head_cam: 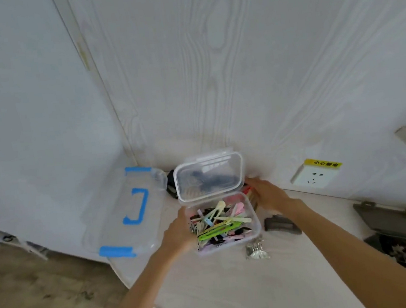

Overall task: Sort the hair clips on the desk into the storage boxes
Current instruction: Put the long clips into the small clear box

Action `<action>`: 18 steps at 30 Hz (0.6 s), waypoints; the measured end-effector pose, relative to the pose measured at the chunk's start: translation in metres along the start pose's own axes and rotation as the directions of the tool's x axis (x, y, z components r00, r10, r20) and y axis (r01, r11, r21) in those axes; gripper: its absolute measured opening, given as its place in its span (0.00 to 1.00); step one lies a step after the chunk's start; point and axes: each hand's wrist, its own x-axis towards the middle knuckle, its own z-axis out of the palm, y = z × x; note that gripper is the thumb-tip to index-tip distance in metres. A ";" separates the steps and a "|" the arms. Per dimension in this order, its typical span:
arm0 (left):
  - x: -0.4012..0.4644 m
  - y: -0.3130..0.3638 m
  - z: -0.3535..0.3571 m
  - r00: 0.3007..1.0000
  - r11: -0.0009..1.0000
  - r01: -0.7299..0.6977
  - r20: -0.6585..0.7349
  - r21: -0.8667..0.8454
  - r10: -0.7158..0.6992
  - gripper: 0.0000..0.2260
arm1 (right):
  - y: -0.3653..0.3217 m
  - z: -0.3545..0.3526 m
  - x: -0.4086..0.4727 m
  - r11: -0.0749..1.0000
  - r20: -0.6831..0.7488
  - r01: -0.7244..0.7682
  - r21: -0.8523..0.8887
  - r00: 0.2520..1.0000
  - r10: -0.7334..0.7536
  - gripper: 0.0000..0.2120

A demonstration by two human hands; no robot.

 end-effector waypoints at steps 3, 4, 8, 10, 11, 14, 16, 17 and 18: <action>-0.008 -0.006 0.001 0.993 0.983 0.115 0.034 -0.141 -0.111 0.36 | 0.002 0.001 0.005 0.999 -0.038 0.002 0.038 0.999 -0.001 0.19; -0.011 -0.008 0.001 0.989 0.969 0.148 0.047 -0.198 -0.141 0.37 | 0.004 0.001 0.003 0.999 -0.022 -0.006 0.050 1.000 0.007 0.16; -0.024 -0.015 0.006 0.980 0.928 0.199 0.074 -0.314 -0.185 0.36 | 0.025 0.010 -0.016 0.999 0.052 -0.008 -0.043 0.999 0.011 0.11; -0.031 -0.015 0.008 0.981 0.923 0.195 0.081 -0.332 -0.178 0.35 | 0.034 0.010 -0.024 0.997 0.014 -0.052 -0.061 0.998 0.053 0.12; -0.032 -0.016 0.009 0.981 0.920 0.195 0.076 -0.341 -0.179 0.35 | 0.037 0.009 -0.027 0.996 0.003 -0.080 -0.048 0.997 0.081 0.13; -0.035 -0.011 0.016 0.981 0.917 0.194 0.038 -0.349 -0.193 0.36 | 0.052 0.008 -0.041 0.992 -0.031 -0.122 -0.010 0.992 0.122 0.11; -0.036 -0.004 0.022 0.981 0.925 0.185 0.016 -0.331 -0.191 0.36 | 0.065 0.007 -0.056 0.992 -0.087 -0.123 0.021 0.988 0.124 0.11; -0.036 0.000 0.025 0.982 0.927 0.181 0.014 -0.327 -0.187 0.36 | 0.070 0.006 -0.063 0.991 -0.128 -0.126 0.043 0.983 0.131 0.11; -0.034 0.003 0.026 0.983 0.926 0.179 0.017 -0.331 -0.184 0.35 | 0.075 0.005 -0.068 0.988 -0.177 -0.133 0.075 0.973 0.145 0.11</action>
